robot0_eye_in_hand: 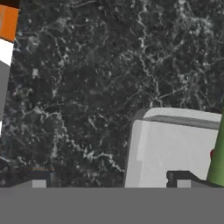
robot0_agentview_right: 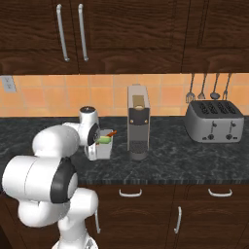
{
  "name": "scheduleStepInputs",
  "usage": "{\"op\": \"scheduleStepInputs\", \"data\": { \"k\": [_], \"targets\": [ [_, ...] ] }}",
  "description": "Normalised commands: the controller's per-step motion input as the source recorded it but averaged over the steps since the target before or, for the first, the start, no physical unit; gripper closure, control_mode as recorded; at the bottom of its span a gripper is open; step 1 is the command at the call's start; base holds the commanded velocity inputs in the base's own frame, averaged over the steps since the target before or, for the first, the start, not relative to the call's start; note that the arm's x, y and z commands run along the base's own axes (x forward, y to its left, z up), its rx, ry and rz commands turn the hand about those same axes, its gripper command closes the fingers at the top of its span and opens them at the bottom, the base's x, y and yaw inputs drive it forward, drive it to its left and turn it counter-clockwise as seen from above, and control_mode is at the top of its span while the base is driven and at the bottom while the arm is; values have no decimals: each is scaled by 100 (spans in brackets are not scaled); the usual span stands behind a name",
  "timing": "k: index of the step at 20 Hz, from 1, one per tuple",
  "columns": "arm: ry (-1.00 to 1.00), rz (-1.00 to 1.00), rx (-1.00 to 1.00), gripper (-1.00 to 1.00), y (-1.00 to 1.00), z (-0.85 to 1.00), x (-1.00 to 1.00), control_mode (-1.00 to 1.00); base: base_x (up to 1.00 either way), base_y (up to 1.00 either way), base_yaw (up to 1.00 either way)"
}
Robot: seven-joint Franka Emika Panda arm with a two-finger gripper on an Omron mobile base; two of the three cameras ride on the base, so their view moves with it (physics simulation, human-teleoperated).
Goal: Take the meat container that has the steak and place it on the second highest rack of the freezer. Then take the vegetable container that has the corn and carrot and place it on the highest rack of the freezer.
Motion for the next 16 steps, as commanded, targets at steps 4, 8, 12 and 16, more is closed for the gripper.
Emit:
{"op": "scheduleStepInputs", "data": {
  "k": [4, 8, 12, 16],
  "targets": [
    [0, 0, 0, -100, 0, -59, 51, -100, 0, 0, 0],
    [0, 0, 0, -100, 0, -59, 54, -100, 0, 0, 0],
    [0, 0, -3, 100, 11, -66, 34, -100, 0, 0, 0],
    [0, 0, -2, 100, 7, -81, -3, -100, 0, 0, 0]
  ]
}}
